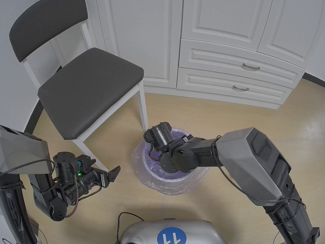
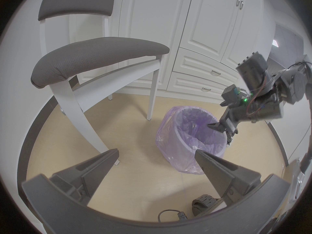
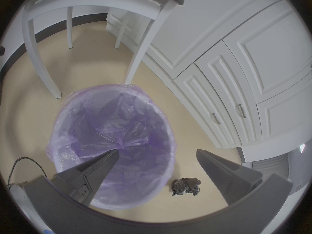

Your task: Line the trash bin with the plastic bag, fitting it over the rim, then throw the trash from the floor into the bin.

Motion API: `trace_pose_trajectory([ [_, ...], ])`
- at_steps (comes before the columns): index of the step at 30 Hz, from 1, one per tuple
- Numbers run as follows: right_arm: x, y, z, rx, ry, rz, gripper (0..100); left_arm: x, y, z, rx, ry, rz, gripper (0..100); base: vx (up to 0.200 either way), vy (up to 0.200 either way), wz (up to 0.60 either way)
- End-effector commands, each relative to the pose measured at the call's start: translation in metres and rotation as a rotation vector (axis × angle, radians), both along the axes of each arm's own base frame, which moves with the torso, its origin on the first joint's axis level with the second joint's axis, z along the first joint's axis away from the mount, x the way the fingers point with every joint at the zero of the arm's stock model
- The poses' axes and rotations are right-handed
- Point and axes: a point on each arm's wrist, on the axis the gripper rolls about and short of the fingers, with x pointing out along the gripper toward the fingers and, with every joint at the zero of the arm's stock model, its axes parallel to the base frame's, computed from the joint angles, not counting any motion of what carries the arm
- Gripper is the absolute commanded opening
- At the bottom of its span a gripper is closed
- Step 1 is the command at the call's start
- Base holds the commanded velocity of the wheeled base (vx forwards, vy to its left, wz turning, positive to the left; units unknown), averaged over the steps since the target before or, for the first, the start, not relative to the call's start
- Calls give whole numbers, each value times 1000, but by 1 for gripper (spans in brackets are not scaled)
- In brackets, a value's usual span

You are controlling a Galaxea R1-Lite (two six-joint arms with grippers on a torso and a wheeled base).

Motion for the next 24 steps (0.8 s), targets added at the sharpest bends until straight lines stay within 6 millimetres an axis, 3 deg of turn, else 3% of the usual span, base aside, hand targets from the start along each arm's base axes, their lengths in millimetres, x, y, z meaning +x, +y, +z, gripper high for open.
trace_pose_trajectory([
  [1,11,6,-54,-33,32,17,100,0,0,-2,3,7,-1,100,0,0,0],
  [6,27,8,-74,45,-63,52,100,0,-1,-2,3,7,-3,100,0,0,0],
  [11,32,7,-80,60,-102,62,100,0,-1,-4,5,14,-3,100,0,0,0],
  [17,44,-9,-88,48,-96,29,100,1,0,-4,6,13,0,100,0,0,0],
  [24,44,-7,-100,57,-89,54,100,0,-1,-4,6,14,-1,100,0,0,0],
])
